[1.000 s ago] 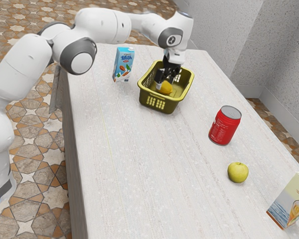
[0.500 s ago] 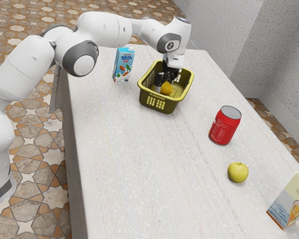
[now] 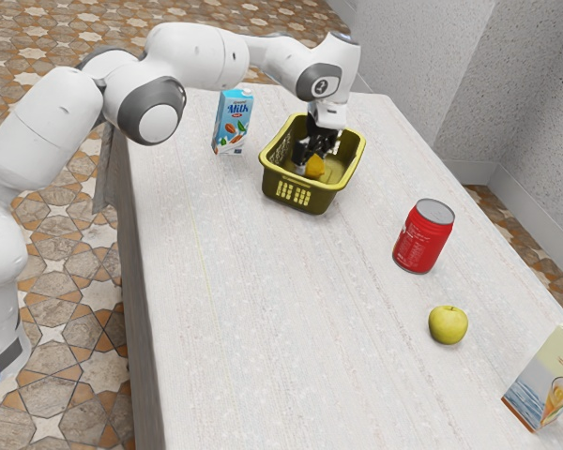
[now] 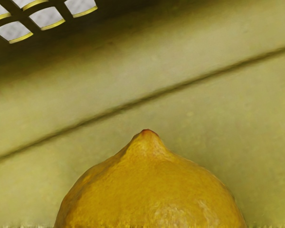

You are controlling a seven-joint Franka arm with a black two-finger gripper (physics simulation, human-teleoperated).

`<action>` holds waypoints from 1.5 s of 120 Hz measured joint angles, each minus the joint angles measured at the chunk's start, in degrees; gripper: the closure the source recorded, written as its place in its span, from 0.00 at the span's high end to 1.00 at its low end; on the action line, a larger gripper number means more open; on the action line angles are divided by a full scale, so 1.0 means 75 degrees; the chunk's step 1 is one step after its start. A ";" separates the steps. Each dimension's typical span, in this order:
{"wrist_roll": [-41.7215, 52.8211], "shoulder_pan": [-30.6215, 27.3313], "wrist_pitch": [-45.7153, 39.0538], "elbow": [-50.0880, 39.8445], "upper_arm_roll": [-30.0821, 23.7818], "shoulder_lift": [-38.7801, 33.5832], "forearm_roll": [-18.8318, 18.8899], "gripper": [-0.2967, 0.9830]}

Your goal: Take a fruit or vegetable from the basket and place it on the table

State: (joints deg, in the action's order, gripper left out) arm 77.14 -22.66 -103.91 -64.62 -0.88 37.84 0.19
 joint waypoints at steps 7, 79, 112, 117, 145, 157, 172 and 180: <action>-0.0011 -0.0004 -0.0012 0.0000 0.0000 0.0000 0.0002 0.54; -0.0094 0.0096 0.0385 0.0012 -0.0086 -0.1675 -0.0046 0.52; -0.0074 0.1622 0.2908 -0.0058 -0.0123 -0.2927 -0.0072 0.48; -0.0074 0.1898 0.3207 -0.0293 -0.0098 -0.3099 -0.0065 0.47; -0.0081 0.2232 0.4081 -0.3996 0.0329 -0.7301 -0.0053 0.48; -0.0088 0.2523 0.4183 -0.5312 0.0363 -0.8282 -0.0103 0.48; -0.0096 0.3460 0.3990 -0.6294 0.0444 -0.8856 -0.0260 0.47; -0.0118 0.4284 0.3754 -0.6552 0.0376 -0.8924 -0.0410 0.47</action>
State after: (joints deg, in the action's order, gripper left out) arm 76.25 9.47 -75.75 -113.76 1.94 -29.09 -2.88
